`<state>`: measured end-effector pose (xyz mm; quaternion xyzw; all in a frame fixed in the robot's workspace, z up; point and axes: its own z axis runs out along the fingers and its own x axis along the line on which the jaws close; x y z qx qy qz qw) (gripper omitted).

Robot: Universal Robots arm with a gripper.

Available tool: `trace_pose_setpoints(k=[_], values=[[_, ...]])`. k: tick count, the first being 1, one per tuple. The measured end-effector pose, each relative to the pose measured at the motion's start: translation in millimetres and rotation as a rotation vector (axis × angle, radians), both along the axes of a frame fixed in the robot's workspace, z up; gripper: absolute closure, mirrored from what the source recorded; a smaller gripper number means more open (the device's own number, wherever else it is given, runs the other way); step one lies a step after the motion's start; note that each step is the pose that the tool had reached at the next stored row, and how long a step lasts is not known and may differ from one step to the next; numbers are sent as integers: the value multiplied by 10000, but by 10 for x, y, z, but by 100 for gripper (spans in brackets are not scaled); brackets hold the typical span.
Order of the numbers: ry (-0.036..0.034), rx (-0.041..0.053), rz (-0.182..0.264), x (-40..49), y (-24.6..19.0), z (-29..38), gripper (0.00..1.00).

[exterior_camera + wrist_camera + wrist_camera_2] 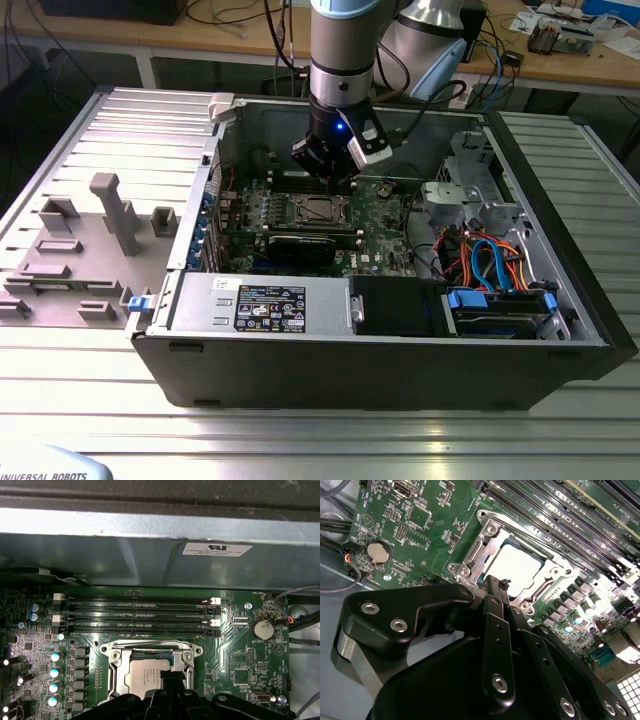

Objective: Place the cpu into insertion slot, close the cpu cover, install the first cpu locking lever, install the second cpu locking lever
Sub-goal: 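Install the second cpu locking lever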

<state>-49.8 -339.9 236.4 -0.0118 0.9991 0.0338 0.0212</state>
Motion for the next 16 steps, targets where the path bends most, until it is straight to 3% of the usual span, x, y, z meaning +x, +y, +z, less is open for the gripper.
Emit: trace_pose_setpoints(k=[16], values=[[0,0,-1,0,-32,0,89]])
